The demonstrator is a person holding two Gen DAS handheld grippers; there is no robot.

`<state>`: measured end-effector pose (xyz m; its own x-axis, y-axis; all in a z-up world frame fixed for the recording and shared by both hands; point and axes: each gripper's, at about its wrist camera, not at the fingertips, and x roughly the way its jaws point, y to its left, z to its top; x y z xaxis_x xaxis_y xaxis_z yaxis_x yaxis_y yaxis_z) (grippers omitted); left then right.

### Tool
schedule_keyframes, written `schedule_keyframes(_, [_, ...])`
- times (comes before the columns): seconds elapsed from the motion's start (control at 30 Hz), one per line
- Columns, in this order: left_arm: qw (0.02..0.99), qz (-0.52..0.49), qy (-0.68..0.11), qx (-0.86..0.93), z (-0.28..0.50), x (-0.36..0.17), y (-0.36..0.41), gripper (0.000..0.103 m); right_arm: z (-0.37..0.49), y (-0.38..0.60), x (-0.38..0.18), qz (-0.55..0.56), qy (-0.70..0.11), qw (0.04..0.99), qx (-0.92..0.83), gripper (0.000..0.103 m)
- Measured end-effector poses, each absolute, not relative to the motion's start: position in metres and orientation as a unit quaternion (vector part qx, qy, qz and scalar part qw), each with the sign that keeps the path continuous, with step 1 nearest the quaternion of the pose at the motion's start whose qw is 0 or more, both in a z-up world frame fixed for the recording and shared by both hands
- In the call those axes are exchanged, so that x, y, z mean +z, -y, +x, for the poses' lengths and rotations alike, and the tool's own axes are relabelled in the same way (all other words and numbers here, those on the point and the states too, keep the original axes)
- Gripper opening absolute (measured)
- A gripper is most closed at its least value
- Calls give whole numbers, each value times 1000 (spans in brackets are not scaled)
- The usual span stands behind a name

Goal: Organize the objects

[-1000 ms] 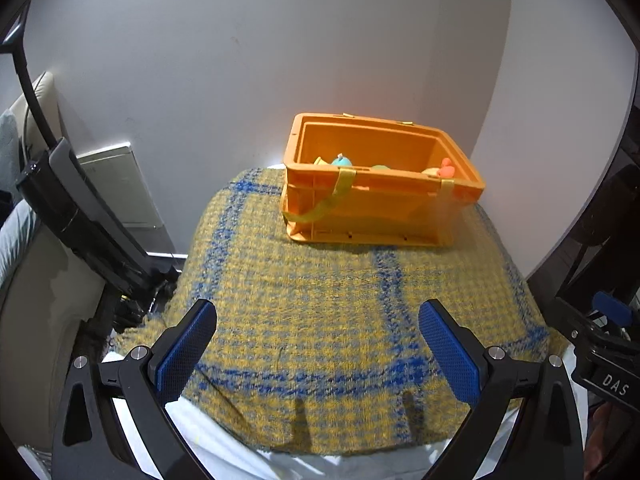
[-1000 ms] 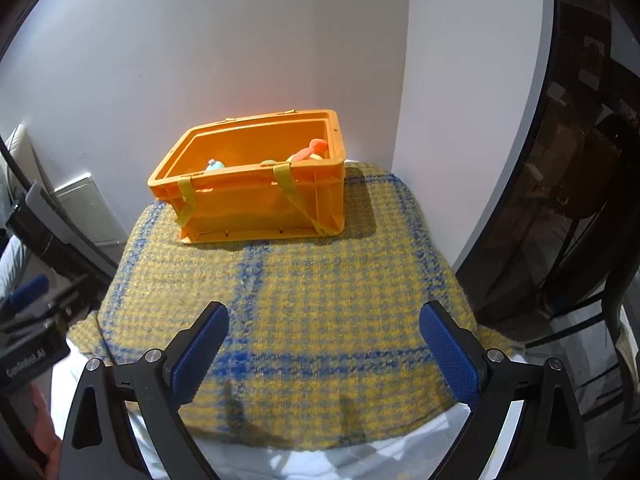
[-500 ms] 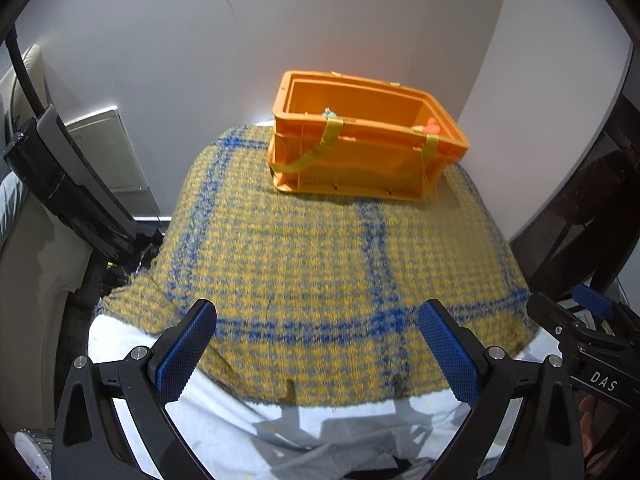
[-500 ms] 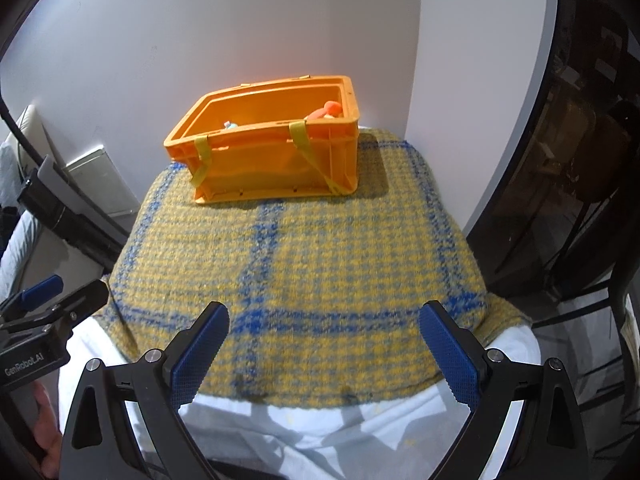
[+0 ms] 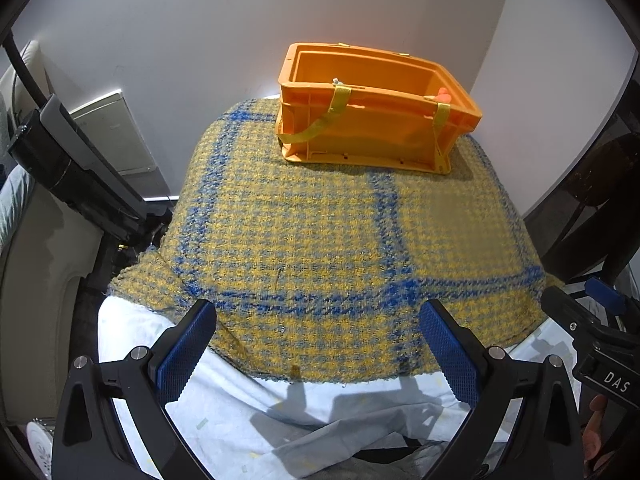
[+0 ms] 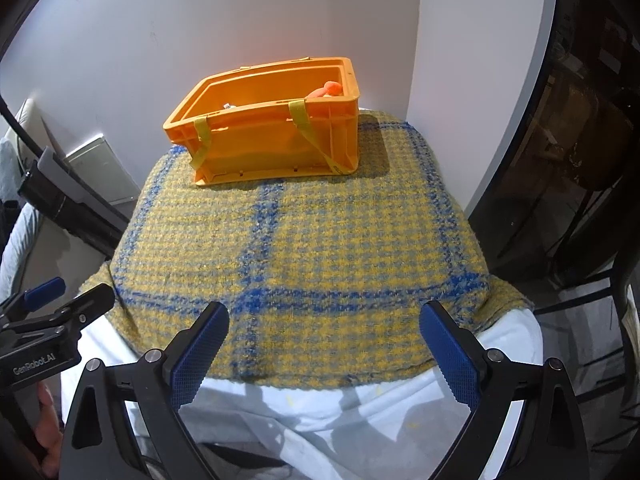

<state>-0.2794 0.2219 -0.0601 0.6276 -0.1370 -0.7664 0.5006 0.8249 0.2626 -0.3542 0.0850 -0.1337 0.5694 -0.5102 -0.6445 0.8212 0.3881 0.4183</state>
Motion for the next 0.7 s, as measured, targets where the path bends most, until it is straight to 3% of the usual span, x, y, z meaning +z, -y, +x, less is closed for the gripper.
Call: schedule_keyframes(0.7, [870, 246, -385, -188, -281, -61, -215, 103, -354, -84, -129, 368, -205, 805, -418, 96])
